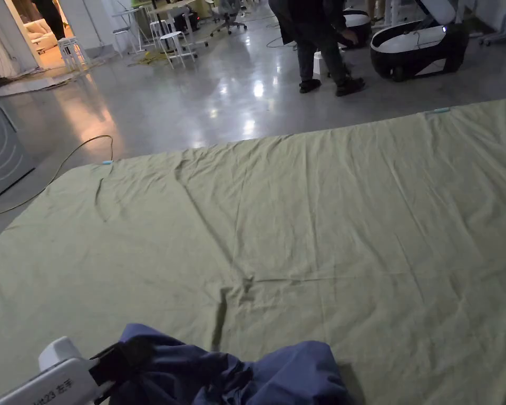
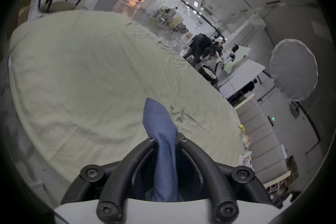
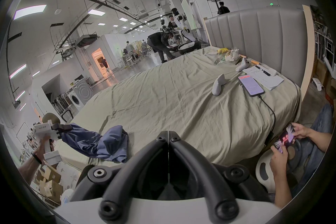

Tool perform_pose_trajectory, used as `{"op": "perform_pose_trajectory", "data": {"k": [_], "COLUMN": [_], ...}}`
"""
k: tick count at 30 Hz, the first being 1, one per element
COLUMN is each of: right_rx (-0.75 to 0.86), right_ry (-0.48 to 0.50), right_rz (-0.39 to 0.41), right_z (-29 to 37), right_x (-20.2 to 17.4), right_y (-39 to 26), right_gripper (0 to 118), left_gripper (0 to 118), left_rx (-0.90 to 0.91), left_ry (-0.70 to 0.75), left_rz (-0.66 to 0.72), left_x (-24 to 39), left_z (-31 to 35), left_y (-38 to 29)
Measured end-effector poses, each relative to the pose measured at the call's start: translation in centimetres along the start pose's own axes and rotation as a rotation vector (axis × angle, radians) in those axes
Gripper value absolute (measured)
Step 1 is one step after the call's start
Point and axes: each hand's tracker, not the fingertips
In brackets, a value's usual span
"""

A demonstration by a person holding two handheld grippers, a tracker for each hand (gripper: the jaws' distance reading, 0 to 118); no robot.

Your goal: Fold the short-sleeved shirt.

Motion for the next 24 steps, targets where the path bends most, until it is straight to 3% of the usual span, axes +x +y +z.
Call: {"op": "perform_pose_trajectory", "data": {"k": [4, 8, 10, 11, 14, 16, 19, 22, 23, 24], "right_rx": [-0.004, 0.012, 0.021, 0.025, 0.008, -0.001, -0.012, 0.011, 0.01, 0.012], "right_ry": [0.009, 0.013, -0.001, -0.008, -0.037, -0.051, -0.046, -0.022, -0.008, -0.003], "right_rz": [0.011, 0.014, 0.016, 0.016, 0.015, 0.008, -0.024, -0.006, 0.009, 0.027], "right_z": [0.1, 1.0, 1.6, 1.8, 2.0, 2.0, 1.7, 1.8, 1.8, 1.8], "right_x": [-0.8, -1.1, -0.9, -0.7, 0.0, 0.9, 1.7, 1.2, 1.0, 0.5], "right_y": [0.2, 0.6, 0.7, 0.7, 0.4, -0.1, -0.6, -0.6, -0.6, -0.5], "right_gripper": [0, 0, 0, 0, 0, 0, 0, 0, 0, 0], "left_gripper": [14, 14, 17, 24, 60, 65, 95, 93, 86, 69], "left_rx": [-0.111, -0.227, -0.26, -0.283, -0.319, -0.289, -0.166, -0.078, -0.069, -0.068], "left_ry": [-0.11, -0.115, -0.131, -0.141, -0.084, -0.163, -0.22, -0.199, -0.198, -0.218], "left_rz": [-0.062, -0.219, -0.224, -0.211, -0.231, -0.241, -0.265, -0.166, -0.117, -0.084], "left_x": [6.1, 11.8, 13.3, 13.7, 14.4, 14.8, 14.9, 14.1, 13.5, 12.7], "left_z": [-3.1, -8.3, -10.4, -11.5, -12.7, -11.2, -7.9, -6.2, -6.2, -6.6], "left_y": [-4.7, -10.6, -13.0, -13.9, -14.8, -13.6, -11.0, -9.2, -9.1, -9.7]}}
